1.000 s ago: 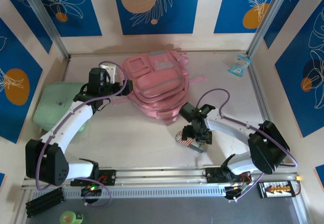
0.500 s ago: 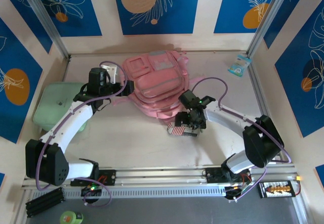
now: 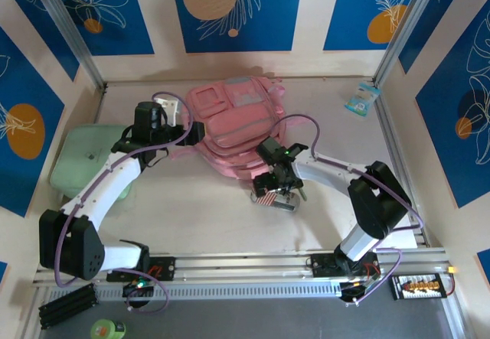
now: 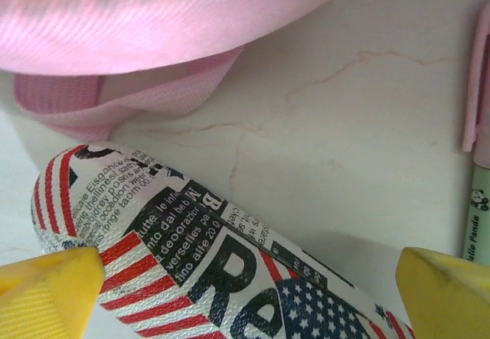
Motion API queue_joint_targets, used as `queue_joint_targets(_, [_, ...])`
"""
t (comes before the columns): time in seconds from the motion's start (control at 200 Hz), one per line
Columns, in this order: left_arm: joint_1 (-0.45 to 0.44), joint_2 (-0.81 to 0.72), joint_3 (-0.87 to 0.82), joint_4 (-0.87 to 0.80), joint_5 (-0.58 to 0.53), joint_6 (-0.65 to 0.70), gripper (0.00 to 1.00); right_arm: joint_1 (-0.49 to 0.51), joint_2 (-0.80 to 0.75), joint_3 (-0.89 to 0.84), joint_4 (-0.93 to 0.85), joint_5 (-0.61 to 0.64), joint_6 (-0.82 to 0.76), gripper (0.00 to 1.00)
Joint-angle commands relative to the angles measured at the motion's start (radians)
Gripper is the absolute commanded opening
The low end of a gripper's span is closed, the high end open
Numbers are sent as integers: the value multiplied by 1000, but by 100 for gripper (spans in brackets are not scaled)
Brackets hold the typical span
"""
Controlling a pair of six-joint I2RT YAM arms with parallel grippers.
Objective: Pack books, pencil case, and school supplies into a backpack
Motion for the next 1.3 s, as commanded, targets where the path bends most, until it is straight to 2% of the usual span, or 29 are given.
queue_joint_targets(0.0, [11,4,28,2,21,-1,100,55,-1,-24,-78,-61,-2,99])
queue_joint_targets(0.125, [12,12,31,4,29,-1,100,94,-34,-43,-91,-90,53,99])
queue_joint_targets(0.485, [11,29,40,2,51,-9,100,126,-30,-63,-106,-28,100,98])
queue_joint_targets(0.73, [2,53,68,-28,72,0,100,137,58,-46,-84,18,106,88])
queue_joint_targets(0.81, [-8,69,83,-44,73,11,100,135,72,-46,-85,43,117,81])
queue_joint_targets(0.875, [-20,86,101,-57,83,25,100,130,71,-47,-90,70,138,69])
queue_joint_targets(0.935, [-40,107,120,-68,92,49,100,125,48,-56,-90,88,155,60])
queue_joint_targets(1.03, [-84,158,167,-92,116,113,99,103,-31,-81,-70,96,180,53])
queue_joint_targets(1.165, [-173,265,269,-157,136,274,96,47,-177,-108,-25,68,211,49])
queue_joint_targets(1.295, [-243,386,369,-223,129,429,92,-53,-300,-125,36,-7,244,48])
